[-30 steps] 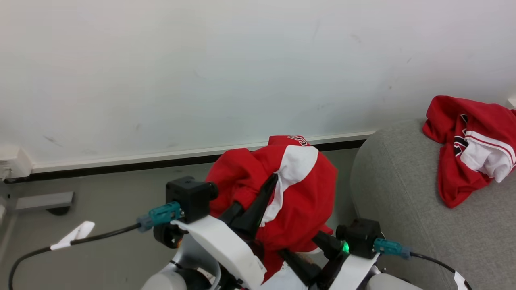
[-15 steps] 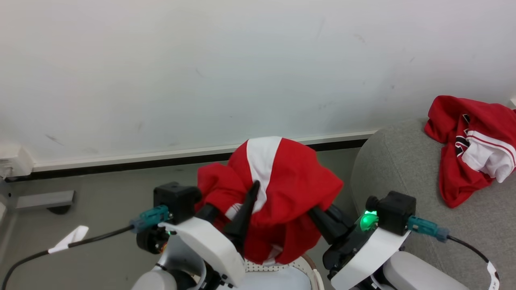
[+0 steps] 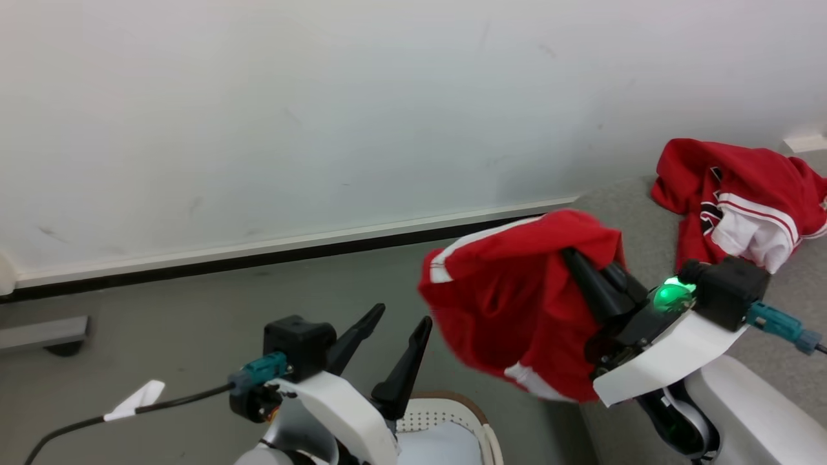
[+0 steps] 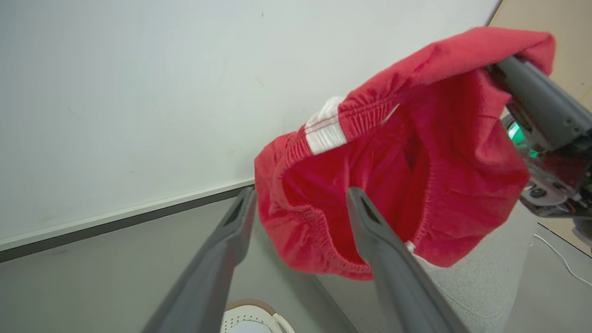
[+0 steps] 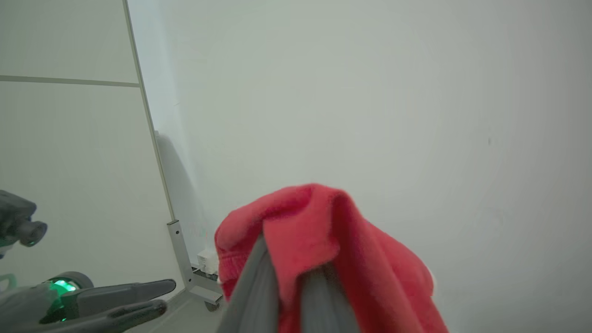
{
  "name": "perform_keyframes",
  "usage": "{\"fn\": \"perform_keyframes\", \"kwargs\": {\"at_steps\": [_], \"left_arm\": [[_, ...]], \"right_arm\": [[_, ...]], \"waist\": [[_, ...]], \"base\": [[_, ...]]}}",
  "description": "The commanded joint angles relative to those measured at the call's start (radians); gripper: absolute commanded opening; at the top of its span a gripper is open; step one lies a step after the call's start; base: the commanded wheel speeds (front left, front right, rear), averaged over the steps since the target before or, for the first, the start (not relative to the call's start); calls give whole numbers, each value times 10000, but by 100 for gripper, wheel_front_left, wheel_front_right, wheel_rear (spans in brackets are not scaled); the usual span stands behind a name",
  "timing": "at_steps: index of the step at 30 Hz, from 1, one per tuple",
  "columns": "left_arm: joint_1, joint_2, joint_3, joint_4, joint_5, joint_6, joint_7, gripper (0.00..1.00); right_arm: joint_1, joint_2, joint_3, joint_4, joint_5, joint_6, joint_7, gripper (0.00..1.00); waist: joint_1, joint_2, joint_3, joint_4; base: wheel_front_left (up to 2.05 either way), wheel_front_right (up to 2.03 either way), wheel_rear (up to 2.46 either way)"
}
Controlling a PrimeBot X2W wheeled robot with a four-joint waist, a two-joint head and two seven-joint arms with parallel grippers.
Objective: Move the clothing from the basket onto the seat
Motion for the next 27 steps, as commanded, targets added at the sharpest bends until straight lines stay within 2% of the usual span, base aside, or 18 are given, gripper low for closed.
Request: {"fn": "perform_keyframes", "kwargs": {"at_steps": [1,27], "left_arm": [[-1,6,-63,133,95,-90,-144,100],[-341,-141,-765,354,222,-473,-715,100]], "right_arm": [[9,-157,-195,-64,-112,-26,-3,0],[775,-1051,-1907,-839,-435,-26,-3,0]], "waist": [[-1,-1,50,-215],[-1,-1,759,-3181]], "base": [[0,0,0],[0,0,0]]}}
